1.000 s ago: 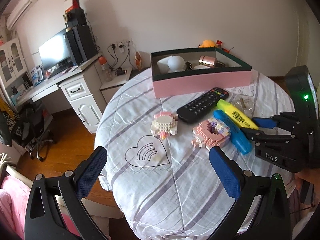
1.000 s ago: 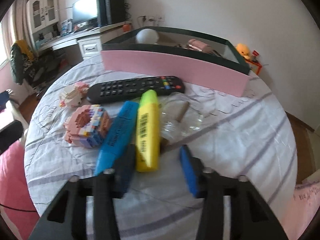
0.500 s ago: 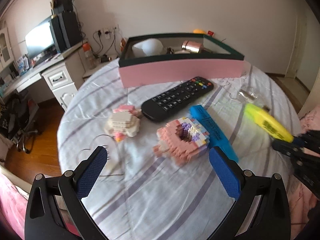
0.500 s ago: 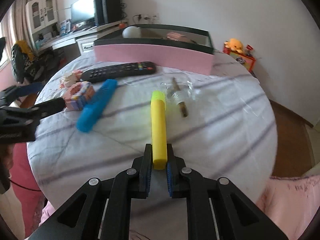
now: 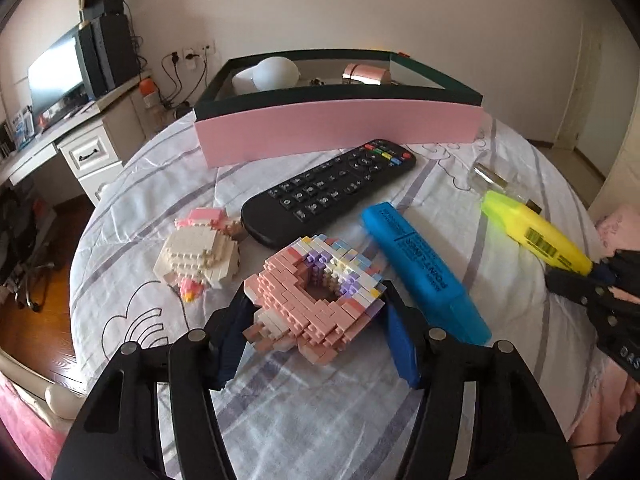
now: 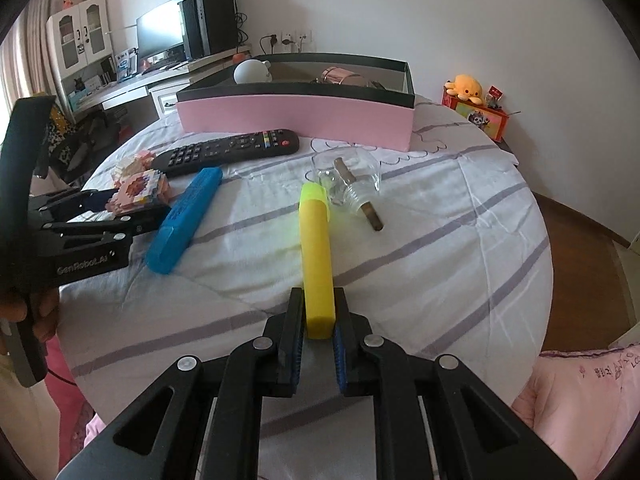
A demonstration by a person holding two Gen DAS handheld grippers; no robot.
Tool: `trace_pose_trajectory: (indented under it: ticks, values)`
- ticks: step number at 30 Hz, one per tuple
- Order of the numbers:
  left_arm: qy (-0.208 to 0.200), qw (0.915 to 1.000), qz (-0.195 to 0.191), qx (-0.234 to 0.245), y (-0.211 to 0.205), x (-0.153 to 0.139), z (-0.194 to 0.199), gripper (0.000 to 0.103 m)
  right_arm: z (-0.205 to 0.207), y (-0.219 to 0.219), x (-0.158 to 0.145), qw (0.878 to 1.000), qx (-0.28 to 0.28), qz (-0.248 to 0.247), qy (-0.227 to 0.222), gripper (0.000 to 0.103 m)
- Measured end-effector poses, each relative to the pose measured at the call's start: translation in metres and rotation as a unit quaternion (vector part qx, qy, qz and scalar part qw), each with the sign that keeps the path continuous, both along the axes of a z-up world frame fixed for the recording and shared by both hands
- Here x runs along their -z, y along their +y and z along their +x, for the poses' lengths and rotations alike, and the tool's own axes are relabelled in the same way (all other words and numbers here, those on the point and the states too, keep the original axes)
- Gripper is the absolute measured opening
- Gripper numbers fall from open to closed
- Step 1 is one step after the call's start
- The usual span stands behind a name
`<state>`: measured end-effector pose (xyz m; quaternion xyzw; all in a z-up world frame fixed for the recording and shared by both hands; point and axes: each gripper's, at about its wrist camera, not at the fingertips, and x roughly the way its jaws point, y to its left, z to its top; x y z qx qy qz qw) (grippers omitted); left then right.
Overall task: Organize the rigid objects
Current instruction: 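Grasp the pink block donut with the left tool while the right tool grasps the yellow highlighter, then carry the donut and yellow highlighter into the pink box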
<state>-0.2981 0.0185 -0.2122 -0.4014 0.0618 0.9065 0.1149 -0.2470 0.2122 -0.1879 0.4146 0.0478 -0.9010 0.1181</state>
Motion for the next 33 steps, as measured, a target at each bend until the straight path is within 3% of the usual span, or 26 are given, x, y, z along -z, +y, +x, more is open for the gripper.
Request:
trace_pose_trajectory:
  ticks: [4,7,10,19,22,33]
  values:
    - [-0.001,1.0000,-0.003,-0.001,-0.009,-0.002,0.012,0.062,-0.008,-0.003,-0.001,1.000,0.001,-0.004,0.001,0.014]
    - [-0.001,0.9999,-0.009,-0.007,-0.020,-0.003,0.022,0.062,-0.013,-0.006,-0.001,1.000,0.000,-0.008,0.001,0.022]
    - [-0.003,0.9998,-0.011,-0.016,-0.030,-0.003,0.030,0.062,-0.018,-0.011,-0.001,1.000,-0.002,-0.011,0.004,0.023]
    - [0.012,0.9994,0.001,-0.034,-0.036,0.004,0.024,0.077,-0.027,-0.020,0.006,1.000,0.001,-0.005,0.013,0.023]
    - [0.030,0.9985,0.005,-0.045,-0.037,0.004,0.025,0.064,-0.026,-0.016,0.007,1.000,0.006,-0.022,0.017,0.023]
    - [0.045,0.9979,0.010,-0.045,-0.043,-0.020,0.034,0.064,-0.014,-0.009,-0.017,0.997,0.007,-0.069,0.034,0.023]
